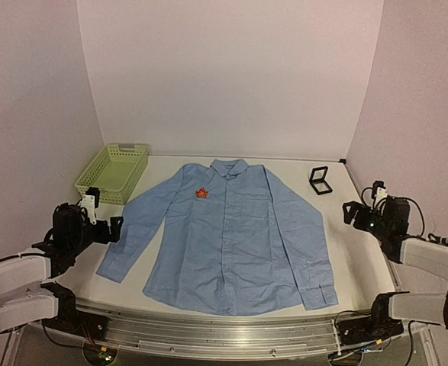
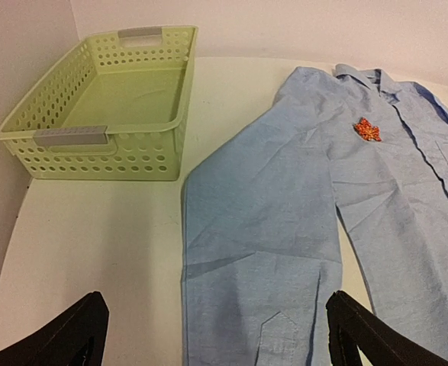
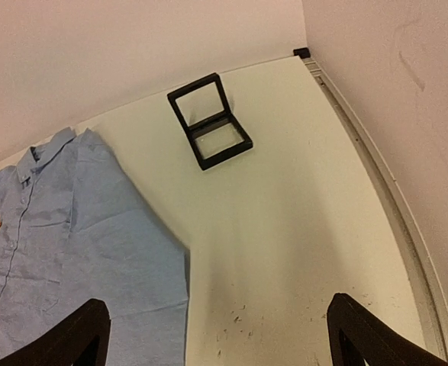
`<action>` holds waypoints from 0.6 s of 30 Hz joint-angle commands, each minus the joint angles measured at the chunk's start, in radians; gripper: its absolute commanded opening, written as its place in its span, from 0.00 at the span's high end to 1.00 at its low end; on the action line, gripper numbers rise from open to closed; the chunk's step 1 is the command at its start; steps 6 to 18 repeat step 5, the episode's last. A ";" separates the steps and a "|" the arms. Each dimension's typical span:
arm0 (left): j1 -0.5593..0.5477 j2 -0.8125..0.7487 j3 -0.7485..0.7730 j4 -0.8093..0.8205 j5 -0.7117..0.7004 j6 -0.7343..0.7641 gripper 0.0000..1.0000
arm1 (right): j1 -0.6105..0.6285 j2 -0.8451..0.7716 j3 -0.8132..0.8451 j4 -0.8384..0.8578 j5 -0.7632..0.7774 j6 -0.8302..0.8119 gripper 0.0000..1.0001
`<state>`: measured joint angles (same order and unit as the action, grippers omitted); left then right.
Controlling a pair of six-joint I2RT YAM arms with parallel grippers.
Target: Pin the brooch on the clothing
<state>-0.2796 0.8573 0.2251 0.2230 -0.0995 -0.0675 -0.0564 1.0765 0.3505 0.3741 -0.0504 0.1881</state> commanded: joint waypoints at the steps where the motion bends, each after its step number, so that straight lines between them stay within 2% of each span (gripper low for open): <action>1: 0.011 -0.041 -0.030 0.054 -0.104 0.031 0.00 | -0.008 -0.101 -0.089 0.223 0.031 -0.035 0.02; 5: 0.018 -0.050 -0.045 0.102 -0.129 -0.013 0.01 | -0.008 -0.148 -0.131 0.232 0.042 -0.039 0.02; 18: 0.018 -0.050 -0.045 0.102 -0.129 -0.013 0.01 | -0.008 -0.148 -0.131 0.232 0.042 -0.039 0.02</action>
